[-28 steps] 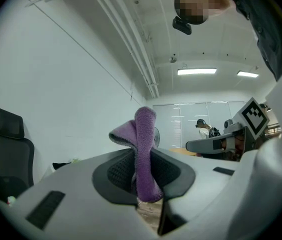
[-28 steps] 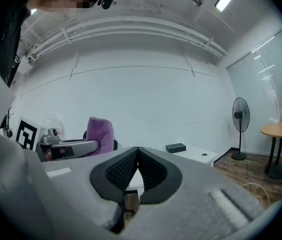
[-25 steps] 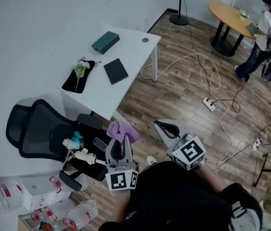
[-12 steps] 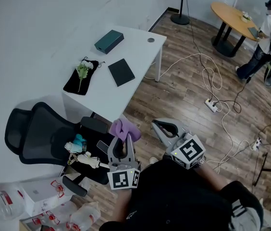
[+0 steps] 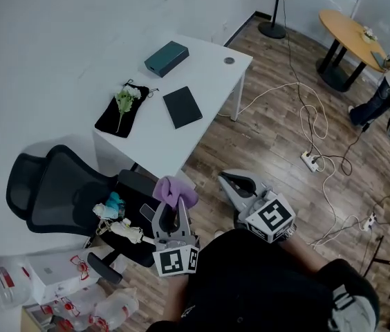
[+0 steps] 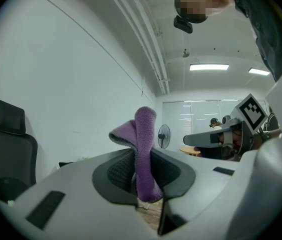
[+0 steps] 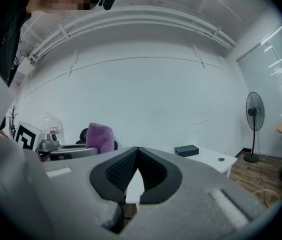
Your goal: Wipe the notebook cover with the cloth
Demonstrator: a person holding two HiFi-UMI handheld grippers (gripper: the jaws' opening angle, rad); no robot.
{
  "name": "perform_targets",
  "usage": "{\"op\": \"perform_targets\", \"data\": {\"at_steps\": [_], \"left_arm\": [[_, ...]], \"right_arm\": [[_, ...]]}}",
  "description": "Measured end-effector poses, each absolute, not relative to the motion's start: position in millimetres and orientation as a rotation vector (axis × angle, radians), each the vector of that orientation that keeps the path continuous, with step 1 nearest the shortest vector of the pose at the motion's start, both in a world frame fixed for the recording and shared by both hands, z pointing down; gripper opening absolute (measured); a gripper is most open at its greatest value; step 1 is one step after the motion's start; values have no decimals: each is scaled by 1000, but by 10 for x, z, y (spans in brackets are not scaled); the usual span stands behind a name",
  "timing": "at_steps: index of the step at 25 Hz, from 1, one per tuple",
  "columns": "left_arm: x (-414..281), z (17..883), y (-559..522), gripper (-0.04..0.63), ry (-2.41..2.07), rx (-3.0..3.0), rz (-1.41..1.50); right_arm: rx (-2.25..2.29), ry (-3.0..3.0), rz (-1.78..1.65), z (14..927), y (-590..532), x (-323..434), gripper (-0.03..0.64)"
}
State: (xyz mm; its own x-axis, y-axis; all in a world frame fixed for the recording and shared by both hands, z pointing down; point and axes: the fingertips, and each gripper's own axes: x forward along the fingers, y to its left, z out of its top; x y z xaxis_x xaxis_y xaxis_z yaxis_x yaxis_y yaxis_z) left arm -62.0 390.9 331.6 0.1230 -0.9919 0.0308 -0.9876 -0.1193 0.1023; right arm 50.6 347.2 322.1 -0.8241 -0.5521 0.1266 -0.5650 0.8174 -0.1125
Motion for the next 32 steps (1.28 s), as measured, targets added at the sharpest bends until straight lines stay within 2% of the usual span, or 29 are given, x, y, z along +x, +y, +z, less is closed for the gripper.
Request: {"op": "perform_targets", "data": {"at_steps": [10,32], "left_arm": [[-651,3327,2814,75,-2071,2218,-26],[-63,3341,961,75,-2218,2050,-53]], "right_arm": [[844,-2923,294,3283,2229,472,3],[607,-2933,262,3319,254,938,3]]}}
